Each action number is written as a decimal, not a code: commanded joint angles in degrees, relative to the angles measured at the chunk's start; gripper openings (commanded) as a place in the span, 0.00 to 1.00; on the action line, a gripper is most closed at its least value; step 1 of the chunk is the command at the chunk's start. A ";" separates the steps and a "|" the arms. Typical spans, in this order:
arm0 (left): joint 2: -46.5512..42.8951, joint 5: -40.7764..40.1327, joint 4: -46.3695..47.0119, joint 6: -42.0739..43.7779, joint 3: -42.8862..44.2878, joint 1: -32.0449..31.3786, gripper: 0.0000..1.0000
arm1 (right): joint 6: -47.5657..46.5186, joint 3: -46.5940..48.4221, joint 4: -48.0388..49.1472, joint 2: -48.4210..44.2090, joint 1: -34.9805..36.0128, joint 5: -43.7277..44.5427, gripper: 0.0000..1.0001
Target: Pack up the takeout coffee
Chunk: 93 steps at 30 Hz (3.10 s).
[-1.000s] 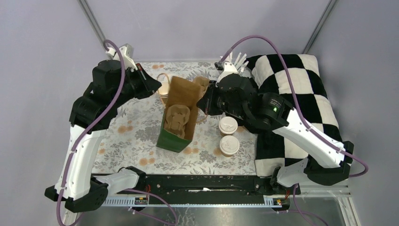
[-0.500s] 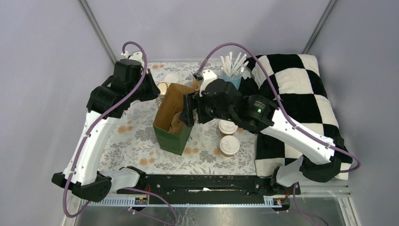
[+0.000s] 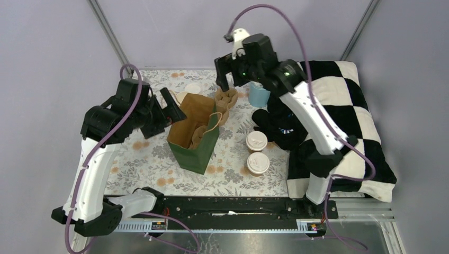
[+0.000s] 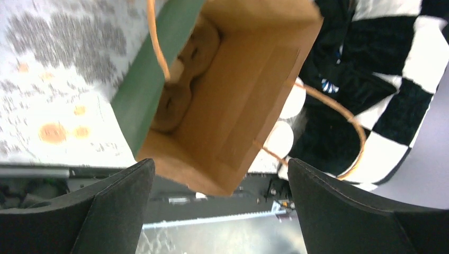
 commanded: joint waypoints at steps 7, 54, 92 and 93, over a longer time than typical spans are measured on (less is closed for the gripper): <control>-9.35 7.59 -2.99 -7.56 -14.79 0.24 0.92 | -10.88 3.99 4.35 14.62 -1.67 -26.63 0.91; -3.01 -17.26 -1.07 7.22 -9.42 0.39 0.76 | 44.85 -28.52 1.77 -7.87 12.75 25.48 0.00; -0.25 -10.10 9.29 8.69 -14.27 0.46 0.00 | 37.18 -43.39 12.31 -21.16 14.58 16.08 0.20; 0.03 -10.89 9.44 9.54 -13.90 0.42 0.00 | 36.64 -43.53 11.87 -21.32 14.66 15.78 0.20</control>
